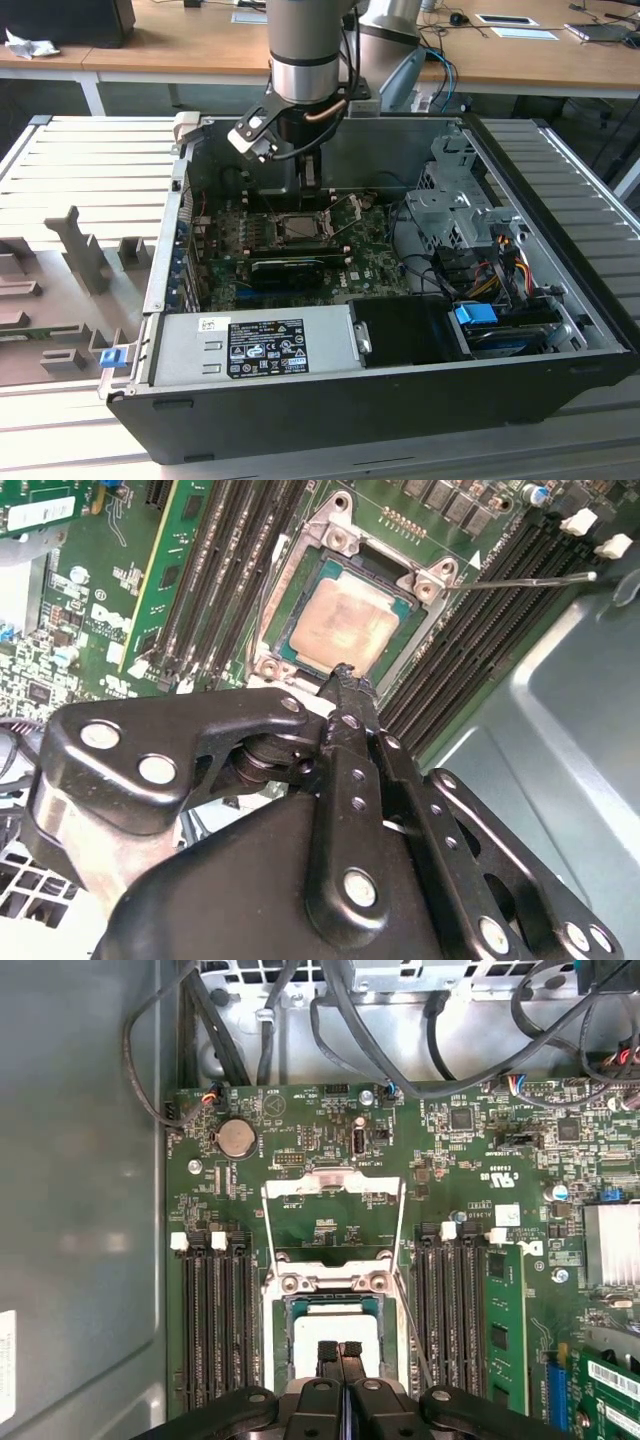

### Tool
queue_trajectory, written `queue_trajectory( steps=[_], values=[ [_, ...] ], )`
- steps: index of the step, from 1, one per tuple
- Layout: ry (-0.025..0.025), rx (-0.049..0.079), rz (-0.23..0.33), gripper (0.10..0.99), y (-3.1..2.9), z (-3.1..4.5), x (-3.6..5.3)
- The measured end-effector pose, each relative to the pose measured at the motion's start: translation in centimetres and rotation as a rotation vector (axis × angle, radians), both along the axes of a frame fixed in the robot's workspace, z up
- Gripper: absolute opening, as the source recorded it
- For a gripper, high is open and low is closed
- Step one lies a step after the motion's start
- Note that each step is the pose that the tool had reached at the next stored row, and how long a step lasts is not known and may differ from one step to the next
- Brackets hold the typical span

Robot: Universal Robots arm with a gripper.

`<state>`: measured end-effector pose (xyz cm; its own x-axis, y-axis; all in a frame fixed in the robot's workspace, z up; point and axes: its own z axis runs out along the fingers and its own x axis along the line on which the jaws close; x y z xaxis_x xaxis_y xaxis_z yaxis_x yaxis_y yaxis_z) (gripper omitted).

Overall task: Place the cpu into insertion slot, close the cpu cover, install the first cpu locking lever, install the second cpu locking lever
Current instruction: 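Close the cpu cover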

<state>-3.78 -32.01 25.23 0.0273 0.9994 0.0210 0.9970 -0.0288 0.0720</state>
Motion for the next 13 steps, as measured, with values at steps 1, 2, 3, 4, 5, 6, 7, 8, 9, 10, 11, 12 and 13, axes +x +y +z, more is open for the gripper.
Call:
queue_trajectory(
  steps=[1,2,3,4,5,6,7,8,9,10,11,12,13],
  values=[
    [0.0000,0.000,0.000,0.106,0.03,0.19,0.00],
    [-0.0001,-0.001,0.000,0.106,0.05,0.29,0.01],
    [-0.0001,-0.001,0.000,0.106,0.05,0.38,0.02],
    [-0.0001,-0.001,0.000,0.106,0.05,0.43,0.05],
    [-0.0001,-0.001,0.000,0.106,0.05,0.48,0.07],
    [-0.0001,-0.001,0.000,0.106,0.05,0.51,0.11],
    [-0.0001,-0.001,0.000,0.106,0.06,0.57,0.15],
    [-0.0001,-0.001,0.000,0.106,0.06,0.60,0.19],
    [0.0000,-0.001,0.000,0.106,0.07,0.63,0.21],
    [0.0001,-0.001,0.000,0.106,0.08,0.73,0.27],
    [0.0000,-0.001,0.000,0.106,0.09,0.85,0.28],
    [-0.0001,-0.002,0.000,0.106,0.11,0.98,0.29],
    [-0.0001,-0.003,0.000,0.106,0.12,1.05,0.29]
  ],
)
